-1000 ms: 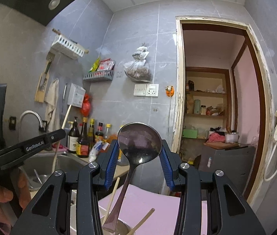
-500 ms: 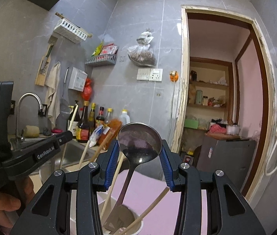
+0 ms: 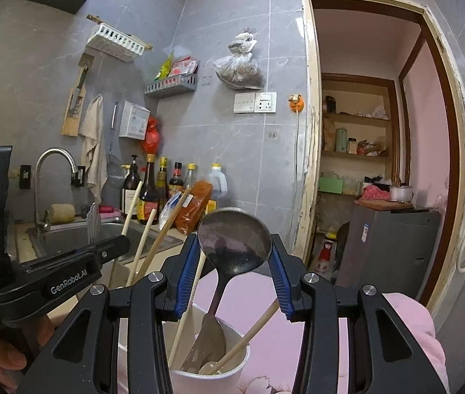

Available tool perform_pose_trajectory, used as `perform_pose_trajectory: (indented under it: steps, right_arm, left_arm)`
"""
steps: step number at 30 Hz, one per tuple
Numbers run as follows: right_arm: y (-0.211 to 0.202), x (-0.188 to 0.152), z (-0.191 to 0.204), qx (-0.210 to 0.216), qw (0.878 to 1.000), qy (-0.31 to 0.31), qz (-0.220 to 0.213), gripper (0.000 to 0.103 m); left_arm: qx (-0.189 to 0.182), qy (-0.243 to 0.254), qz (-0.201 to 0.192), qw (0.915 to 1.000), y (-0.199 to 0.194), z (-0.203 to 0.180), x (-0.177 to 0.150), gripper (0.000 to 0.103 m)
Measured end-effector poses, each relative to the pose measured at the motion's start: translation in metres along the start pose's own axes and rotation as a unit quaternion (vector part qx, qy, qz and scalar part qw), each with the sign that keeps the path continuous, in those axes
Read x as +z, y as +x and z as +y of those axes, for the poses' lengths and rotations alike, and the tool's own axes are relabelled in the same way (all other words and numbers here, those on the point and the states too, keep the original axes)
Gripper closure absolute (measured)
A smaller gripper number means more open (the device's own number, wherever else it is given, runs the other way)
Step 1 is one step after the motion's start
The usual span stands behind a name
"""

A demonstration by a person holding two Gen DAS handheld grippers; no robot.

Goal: Organize utensils
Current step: 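Open both tools to drop the chopstick and spoon into the caddy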

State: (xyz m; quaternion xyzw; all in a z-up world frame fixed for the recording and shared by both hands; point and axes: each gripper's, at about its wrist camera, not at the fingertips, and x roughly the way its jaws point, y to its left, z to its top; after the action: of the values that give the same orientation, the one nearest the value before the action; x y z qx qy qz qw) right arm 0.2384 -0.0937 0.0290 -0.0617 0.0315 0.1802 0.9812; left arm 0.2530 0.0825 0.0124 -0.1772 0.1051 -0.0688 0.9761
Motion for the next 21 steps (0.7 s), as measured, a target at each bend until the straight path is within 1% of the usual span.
perform_pose_trajectory:
  steps: [6, 9, 11, 13, 15, 17, 18, 19, 20, 21]
  right_arm:
    - [-0.008, 0.009, -0.004, 0.007, 1.0, 0.013, -0.011, 0.06]
    - [-0.019, 0.018, -0.008, 0.003, 1.0, 0.014, -0.023, 0.058]
    - [-0.025, 0.024, -0.011, 0.0, 0.999, 0.014, -0.03, 0.055]
    - [-0.034, 0.031, -0.016, -0.007, 0.999, 0.015, -0.036, 0.052]
    - [-0.041, 0.036, -0.021, -0.012, 0.999, 0.014, -0.04, 0.05]
    - [-0.051, 0.041, -0.029, -0.022, 0.999, 0.013, -0.044, 0.046]
    - [-0.056, 0.042, -0.033, -0.025, 0.999, 0.015, -0.045, 0.041]
    - [-0.061, 0.043, -0.037, -0.029, 0.998, 0.016, -0.046, 0.038]
    - [-0.065, 0.044, -0.041, -0.033, 0.998, 0.018, -0.048, 0.035]
    - [-0.069, 0.044, -0.044, -0.035, 0.998, 0.018, -0.048, 0.034]
  left_arm:
    - [-0.012, 0.022, 0.008, 0.9996, -0.011, -0.007, 0.003, 0.099]
    - [-0.017, 0.026, 0.002, 0.9995, -0.019, -0.01, 0.007, 0.098]
    - [-0.022, 0.026, -0.005, 0.9994, -0.025, -0.013, 0.012, 0.092]
    - [-0.031, 0.021, -0.011, 0.9993, -0.031, -0.016, 0.017, 0.08]
    - [-0.038, 0.016, -0.014, 0.999, -0.036, -0.021, 0.022, 0.077]
    - [-0.046, 0.02, -0.018, 0.9986, -0.042, -0.029, 0.027, 0.075]
    - [-0.048, 0.022, -0.019, 0.9984, -0.044, -0.033, 0.029, 0.07]
    - [-0.051, 0.025, -0.02, 0.9982, -0.046, -0.037, 0.03, 0.062]
    - [-0.056, 0.028, -0.022, 0.9978, -0.05, -0.043, 0.031, 0.058]
    - [-0.06, 0.028, -0.022, 0.9975, -0.051, -0.047, 0.032, 0.053]
